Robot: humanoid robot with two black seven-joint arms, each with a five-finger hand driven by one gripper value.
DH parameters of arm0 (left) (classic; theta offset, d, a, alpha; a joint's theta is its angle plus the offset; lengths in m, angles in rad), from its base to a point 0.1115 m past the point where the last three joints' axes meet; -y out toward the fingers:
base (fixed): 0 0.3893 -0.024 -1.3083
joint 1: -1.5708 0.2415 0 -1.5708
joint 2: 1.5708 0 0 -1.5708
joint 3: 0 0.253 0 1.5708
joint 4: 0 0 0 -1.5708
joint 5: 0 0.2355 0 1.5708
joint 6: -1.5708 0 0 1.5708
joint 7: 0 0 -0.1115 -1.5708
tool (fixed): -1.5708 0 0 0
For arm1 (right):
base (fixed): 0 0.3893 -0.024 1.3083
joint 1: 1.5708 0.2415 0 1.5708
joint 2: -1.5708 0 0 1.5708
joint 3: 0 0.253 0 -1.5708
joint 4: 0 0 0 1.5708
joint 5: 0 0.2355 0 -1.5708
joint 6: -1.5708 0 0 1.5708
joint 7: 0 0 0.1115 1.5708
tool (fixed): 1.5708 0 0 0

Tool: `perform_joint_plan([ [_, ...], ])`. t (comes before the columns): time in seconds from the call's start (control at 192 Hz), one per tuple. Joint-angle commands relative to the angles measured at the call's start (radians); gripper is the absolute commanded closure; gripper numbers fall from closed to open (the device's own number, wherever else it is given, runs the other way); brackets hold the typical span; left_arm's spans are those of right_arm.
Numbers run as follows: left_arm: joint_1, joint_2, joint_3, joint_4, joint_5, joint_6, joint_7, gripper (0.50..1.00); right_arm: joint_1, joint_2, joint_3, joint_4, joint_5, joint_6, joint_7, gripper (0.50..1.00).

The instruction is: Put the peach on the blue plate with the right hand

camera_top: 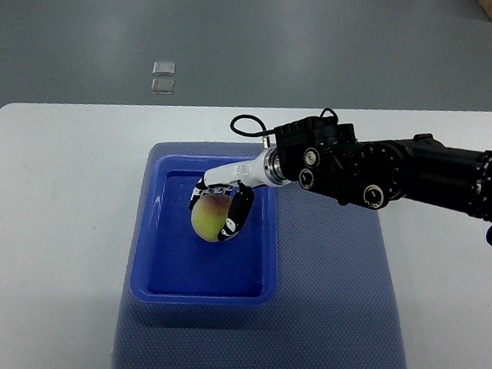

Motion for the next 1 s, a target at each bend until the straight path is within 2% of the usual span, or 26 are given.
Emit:
perform_joint_plan([
  [0.0,0.000,0.000,0.000,0.001,0.000,0.000,0.000,0.500,-0.004,0.000,0.000,0.000,-0.001,0.000,0.010,0.577],
  [0.182,0.000,0.000,0.000,0.001,0.000,0.000,0.000,0.500,0.011,0.000,0.000,0.000,-0.001,0.002,0.012,0.570],
  [0.292,0.000,0.000,0.000,0.001,0.000,0.000,0.000,0.500,0.082,0.000,0.026,0.012,0.015,0.002,0.013,0.570],
  [0.433,0.000,0.000,0.000,0.001,0.000,0.000,0.000,0.500,0.139,0.000,0.146,0.014,0.030,0.020,0.013,0.570],
  [0.605,0.000,0.000,0.000,0.001,0.000,0.002,0.000,0.500,0.116,0.000,0.308,0.012,0.093,-0.003,0.016,0.570],
  [0.683,0.000,0.000,0.000,-0.001,0.000,0.000,0.000,0.500,0.025,-0.066,0.466,0.012,0.130,-0.049,0.026,0.570],
  [0.735,0.000,0.000,0.000,-0.001,0.000,0.000,0.000,0.500,0.025,-0.066,0.466,0.012,0.130,-0.049,0.026,0.570],
  [0.74,0.000,0.000,0.000,-0.002,0.000,0.000,0.000,0.500,-0.045,-0.113,0.582,0.012,0.152,-0.076,0.027,0.570],
  [0.792,0.000,0.000,0.001,-0.005,0.000,0.000,0.000,0.500,-0.125,-0.141,0.702,0.009,0.185,-0.103,0.027,0.570],
  [0.912,0.000,0.000,0.000,-0.012,0.000,0.002,0.000,0.500,-0.347,-0.140,0.981,-0.003,0.287,-0.204,0.029,0.570],
  [0.996,0.000,0.000,0.001,-0.013,0.000,0.000,0.000,0.500,-0.463,-0.133,1.161,-0.006,0.358,-0.233,0.030,0.570],
])
